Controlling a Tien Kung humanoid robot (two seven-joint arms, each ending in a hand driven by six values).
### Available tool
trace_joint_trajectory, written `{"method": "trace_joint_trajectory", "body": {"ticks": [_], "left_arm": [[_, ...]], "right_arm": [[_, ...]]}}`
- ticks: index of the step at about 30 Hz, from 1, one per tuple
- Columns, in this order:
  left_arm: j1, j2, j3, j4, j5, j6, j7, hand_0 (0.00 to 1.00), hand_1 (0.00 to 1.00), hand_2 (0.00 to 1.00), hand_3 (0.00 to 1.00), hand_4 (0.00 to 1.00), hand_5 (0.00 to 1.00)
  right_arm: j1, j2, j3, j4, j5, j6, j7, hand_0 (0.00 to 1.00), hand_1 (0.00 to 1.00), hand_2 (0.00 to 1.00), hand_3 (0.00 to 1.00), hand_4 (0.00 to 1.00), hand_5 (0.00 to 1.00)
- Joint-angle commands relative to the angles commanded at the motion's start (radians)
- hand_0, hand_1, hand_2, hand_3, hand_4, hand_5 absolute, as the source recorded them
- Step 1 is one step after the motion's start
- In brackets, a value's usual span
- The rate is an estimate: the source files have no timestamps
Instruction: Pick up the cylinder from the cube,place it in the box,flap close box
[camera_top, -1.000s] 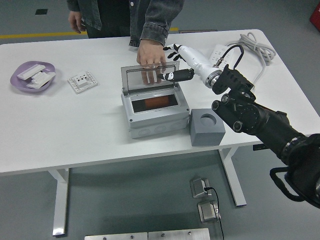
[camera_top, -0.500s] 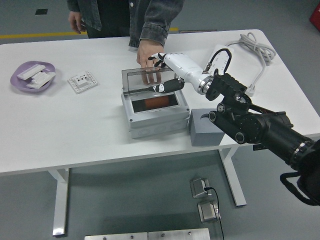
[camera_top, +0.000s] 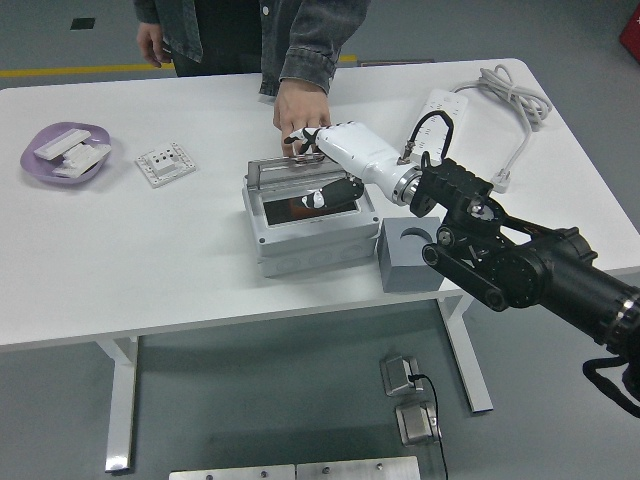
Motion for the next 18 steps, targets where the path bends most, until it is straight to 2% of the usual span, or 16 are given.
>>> {"method": "trace_joint_trajectory", "body": {"ticks": [11, 18], "left_arm": [[0.004, -0.005, -0.007, 0.000, 0.003, 0.000, -0.003, 0.632, 0.536, 0.498, 0.604, 0.569, 0.153], [0.004, -0.008, -0.007, 0.000, 0.002, 0.000, -0.004, 0.632, 0.536, 0.495, 0.604, 0.569, 0.153]], "right_arm": [[-0.034, -0.056, -0.003, 0.163, -0.060, 0.031, -0.043, 0.646, 0.619, 0.698, 0.827, 0.909, 0.443], [-0.063, -0.061, -0.002, 0.153, -0.043, 0.027, -0.040, 0.630, 0.616, 0.701, 0.831, 0.903, 0.438]]}}
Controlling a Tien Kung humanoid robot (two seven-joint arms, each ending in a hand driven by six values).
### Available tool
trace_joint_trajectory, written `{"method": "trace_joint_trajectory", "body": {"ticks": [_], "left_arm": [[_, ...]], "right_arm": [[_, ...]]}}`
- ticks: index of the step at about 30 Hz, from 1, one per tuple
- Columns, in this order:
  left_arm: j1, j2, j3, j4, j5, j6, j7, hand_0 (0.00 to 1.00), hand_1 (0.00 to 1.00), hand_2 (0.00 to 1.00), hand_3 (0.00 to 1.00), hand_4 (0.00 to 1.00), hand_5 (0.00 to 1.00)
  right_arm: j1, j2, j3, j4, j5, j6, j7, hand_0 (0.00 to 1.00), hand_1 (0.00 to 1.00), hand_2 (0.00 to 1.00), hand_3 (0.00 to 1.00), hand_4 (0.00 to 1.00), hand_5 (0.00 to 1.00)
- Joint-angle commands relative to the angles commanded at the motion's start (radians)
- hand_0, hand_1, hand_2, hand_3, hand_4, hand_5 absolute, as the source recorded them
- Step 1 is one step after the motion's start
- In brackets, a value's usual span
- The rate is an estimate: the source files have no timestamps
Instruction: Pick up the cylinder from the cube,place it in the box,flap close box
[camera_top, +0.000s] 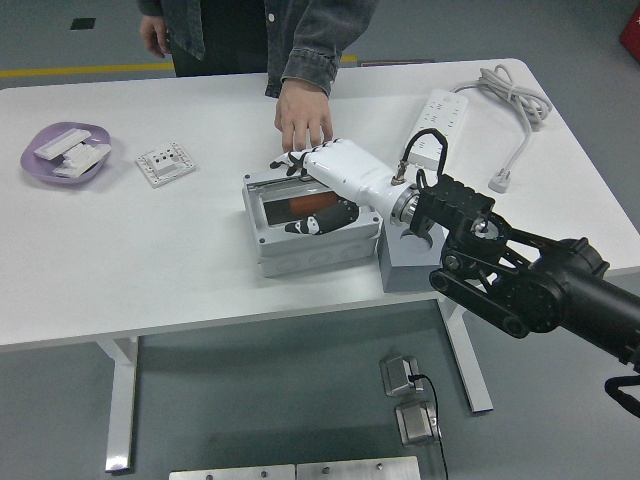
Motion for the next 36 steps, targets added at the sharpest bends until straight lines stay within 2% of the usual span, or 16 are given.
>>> {"method": "trace_joint_trajectory", "body": {"ticks": [5, 15, 20, 25, 28, 34, 36], "left_arm": [[0.000, -0.003, 0.002, 0.000, -0.003, 0.000, 0.000, 0.632, 0.536, 0.498, 0.604, 0.569, 0.153], [0.003, -0.003, -0.002, 0.000, 0.000, -0.001, 0.002, 0.632, 0.536, 0.498, 0.604, 0.569, 0.154], [0.007, -0.004, -0.019, 0.000, 0.013, 0.000, 0.005, 0.632, 0.536, 0.496, 0.604, 0.568, 0.156], [0.024, -0.011, -0.011, 0.000, -0.004, 0.000, 0.009, 0.632, 0.536, 0.494, 0.604, 0.568, 0.155], [0.039, -0.018, -0.001, 0.000, -0.022, -0.001, 0.013, 0.632, 0.536, 0.495, 0.604, 0.569, 0.156], [0.067, -0.030, 0.015, 0.000, -0.051, 0.000, 0.029, 0.632, 0.536, 0.496, 0.603, 0.569, 0.158], [0.075, -0.035, 0.021, 0.000, -0.062, 0.000, 0.031, 0.632, 0.536, 0.496, 0.603, 0.569, 0.158]], "right_arm": [[-0.030, 0.000, 0.012, -0.021, 0.010, -0.007, 0.008, 0.607, 0.613, 0.701, 0.831, 0.899, 0.435], [-0.050, -0.023, 0.056, 0.026, -0.004, -0.005, -0.001, 0.584, 0.610, 0.701, 0.830, 0.891, 0.430], [-0.092, -0.045, 0.145, 0.072, -0.025, 0.006, -0.016, 0.562, 0.592, 0.701, 0.830, 0.881, 0.421], [-0.194, -0.058, 0.287, 0.165, -0.057, 0.014, -0.033, 0.560, 0.591, 0.701, 0.831, 0.876, 0.418], [-0.261, -0.039, 0.385, 0.224, -0.077, 0.009, -0.031, 0.555, 0.591, 0.700, 0.831, 0.874, 0.417], [-0.397, 0.064, 0.596, 0.347, -0.130, -0.002, -0.015, 0.568, 0.590, 0.700, 0.831, 0.874, 0.415], [-0.441, 0.087, 0.663, 0.375, -0.125, -0.012, -0.002, 0.568, 0.590, 0.700, 0.831, 0.874, 0.415]]}}
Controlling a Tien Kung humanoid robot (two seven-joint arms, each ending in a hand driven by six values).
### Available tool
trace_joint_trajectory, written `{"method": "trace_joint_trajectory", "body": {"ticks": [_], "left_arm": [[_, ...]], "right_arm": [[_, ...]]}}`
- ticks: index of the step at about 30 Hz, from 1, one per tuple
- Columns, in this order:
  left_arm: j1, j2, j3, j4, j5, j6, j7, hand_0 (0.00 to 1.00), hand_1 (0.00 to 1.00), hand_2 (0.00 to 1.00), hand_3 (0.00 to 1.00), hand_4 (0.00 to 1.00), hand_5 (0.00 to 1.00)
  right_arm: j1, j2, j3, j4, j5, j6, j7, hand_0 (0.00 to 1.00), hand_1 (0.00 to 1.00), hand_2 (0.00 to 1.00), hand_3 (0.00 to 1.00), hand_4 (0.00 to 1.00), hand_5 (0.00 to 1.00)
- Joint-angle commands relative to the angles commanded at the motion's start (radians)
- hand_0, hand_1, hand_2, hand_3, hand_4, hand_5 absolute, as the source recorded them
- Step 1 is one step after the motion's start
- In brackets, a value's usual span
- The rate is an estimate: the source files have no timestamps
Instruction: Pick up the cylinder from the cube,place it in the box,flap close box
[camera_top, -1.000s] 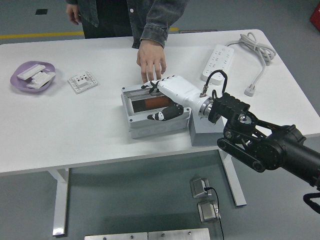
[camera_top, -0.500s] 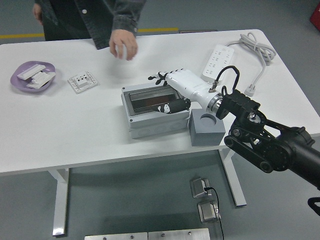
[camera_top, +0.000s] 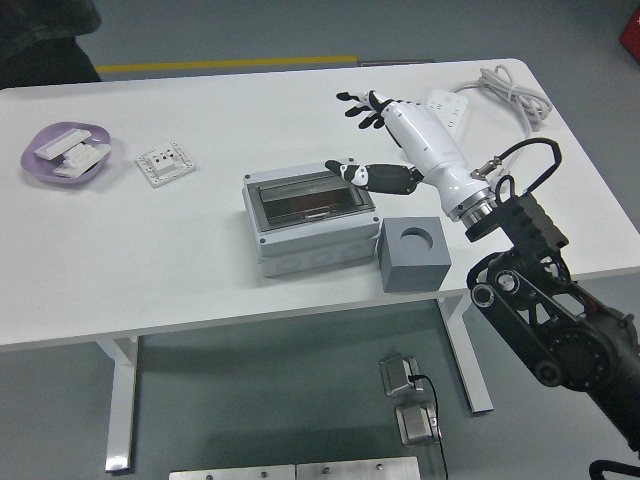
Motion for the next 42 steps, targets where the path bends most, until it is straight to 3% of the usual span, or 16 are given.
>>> {"method": "trace_joint_trajectory", "body": {"ticks": [7, 13, 25, 33, 34, 39, 40, 42], "left_arm": [[0.010, -0.009, 0.005, 0.000, -0.018, 0.002, 0.003, 0.632, 0.537, 0.496, 0.604, 0.569, 0.157], [0.015, -0.007, 0.003, 0.000, -0.027, 0.006, 0.003, 0.632, 0.537, 0.495, 0.604, 0.570, 0.158], [0.016, 0.012, 0.008, 0.000, -0.035, 0.010, 0.004, 0.632, 0.537, 0.501, 0.604, 0.570, 0.160], [0.016, 0.014, 0.025, 0.000, -0.051, 0.010, 0.014, 0.632, 0.537, 0.504, 0.606, 0.574, 0.160], [0.015, 0.015, 0.025, 0.000, -0.052, 0.010, 0.013, 0.632, 0.537, 0.509, 0.606, 0.575, 0.163], [0.015, 0.018, 0.025, 0.000, -0.051, 0.011, 0.014, 0.632, 0.537, 0.509, 0.606, 0.575, 0.163], [0.015, 0.018, 0.024, 0.000, -0.051, 0.012, 0.015, 0.632, 0.538, 0.510, 0.606, 0.577, 0.164], [0.015, 0.019, 0.019, 0.000, -0.046, 0.013, 0.017, 0.632, 0.538, 0.510, 0.606, 0.577, 0.164]], "right_arm": [[-0.096, 0.003, 0.164, -0.025, 0.127, -0.022, 0.061, 0.569, 0.586, 0.700, 0.832, 0.874, 0.415], [-0.178, 0.030, 0.211, -0.057, 0.302, -0.016, 0.129, 0.572, 0.580, 0.699, 0.828, 0.874, 0.414], [-0.259, -0.002, 0.128, -0.039, 0.671, 0.019, 0.218, 0.590, 0.578, 0.697, 0.823, 0.894, 0.430], [-0.301, 0.000, 0.078, 0.047, 0.882, 0.042, 0.236, 0.594, 0.579, 0.697, 0.810, 0.900, 0.440], [-0.304, -0.002, 0.076, 0.054, 0.900, 0.044, 0.237, 0.691, 0.727, 0.771, 0.810, 0.920, 0.458], [-0.318, -0.012, 0.080, 0.065, 0.959, 0.049, 0.241, 0.691, 0.727, 0.771, 0.810, 0.920, 0.458], [-0.319, -0.012, 0.081, 0.062, 0.966, 0.051, 0.241, 0.791, 0.809, 0.840, 0.814, 0.939, 0.479], [-0.321, -0.012, 0.082, 0.056, 0.979, 0.057, 0.240, 0.791, 0.809, 0.840, 0.814, 0.939, 0.479]]}}
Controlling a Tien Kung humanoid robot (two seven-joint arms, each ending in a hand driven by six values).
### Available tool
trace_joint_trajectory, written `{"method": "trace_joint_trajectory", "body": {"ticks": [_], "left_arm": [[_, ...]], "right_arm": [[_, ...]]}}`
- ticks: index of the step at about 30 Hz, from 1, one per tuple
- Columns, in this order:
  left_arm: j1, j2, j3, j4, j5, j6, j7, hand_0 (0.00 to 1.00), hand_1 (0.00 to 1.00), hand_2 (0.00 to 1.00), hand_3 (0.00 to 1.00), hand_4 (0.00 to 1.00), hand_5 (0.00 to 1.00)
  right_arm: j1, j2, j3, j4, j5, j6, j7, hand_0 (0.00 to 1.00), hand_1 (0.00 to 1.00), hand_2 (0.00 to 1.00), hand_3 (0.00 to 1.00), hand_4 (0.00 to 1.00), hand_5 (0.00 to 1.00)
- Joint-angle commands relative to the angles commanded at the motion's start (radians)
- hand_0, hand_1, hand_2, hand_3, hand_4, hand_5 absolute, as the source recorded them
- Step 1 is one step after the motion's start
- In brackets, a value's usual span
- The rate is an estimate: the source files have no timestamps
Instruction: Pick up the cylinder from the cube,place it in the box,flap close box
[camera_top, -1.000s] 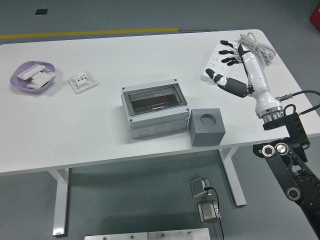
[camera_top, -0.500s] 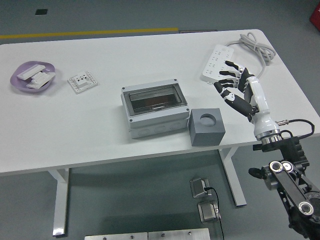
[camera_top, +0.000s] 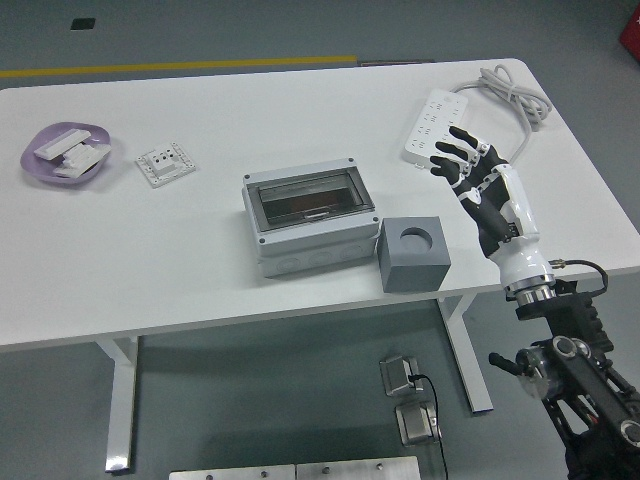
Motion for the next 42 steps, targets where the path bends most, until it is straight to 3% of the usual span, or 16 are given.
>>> {"method": "trace_joint_trajectory", "body": {"ticks": [9, 10, 15, 16, 42], "left_arm": [[0.002, -0.004, -0.017, 0.000, 0.017, 0.005, 0.008, 0.632, 0.537, 0.510, 0.607, 0.580, 0.161], [0.002, -0.005, -0.020, 0.000, 0.019, 0.006, 0.010, 0.632, 0.539, 0.515, 0.607, 0.585, 0.166], [0.003, -0.008, -0.035, 0.000, 0.029, 0.011, 0.013, 0.632, 0.539, 0.515, 0.607, 0.585, 0.166], [0.002, -0.008, -0.037, 0.000, 0.031, 0.012, 0.014, 0.632, 0.539, 0.517, 0.608, 0.587, 0.167], [-0.022, -0.007, -0.046, 0.000, 0.037, 0.018, 0.026, 0.632, 0.540, 0.521, 0.609, 0.591, 0.164]], "right_arm": [[0.004, 0.001, 0.016, -0.012, -0.042, 0.034, -0.038, 0.802, 0.813, 0.836, 0.816, 0.950, 0.497], [0.003, 0.001, 0.019, -0.012, -0.042, 0.036, -0.040, 0.802, 0.794, 0.814, 0.805, 0.998, 0.818], [-0.004, -0.004, 0.021, -0.009, 0.023, 0.054, -0.032, 0.802, 0.794, 0.814, 0.805, 0.998, 0.818], [-0.006, -0.004, 0.024, -0.006, 0.032, 0.057, -0.030, 0.826, 0.803, 0.819, 0.790, 0.998, 0.987], [-0.025, -0.002, 0.108, -0.002, 0.061, 0.064, -0.030, 0.843, 0.806, 0.813, 0.762, 0.998, 0.998]]}}
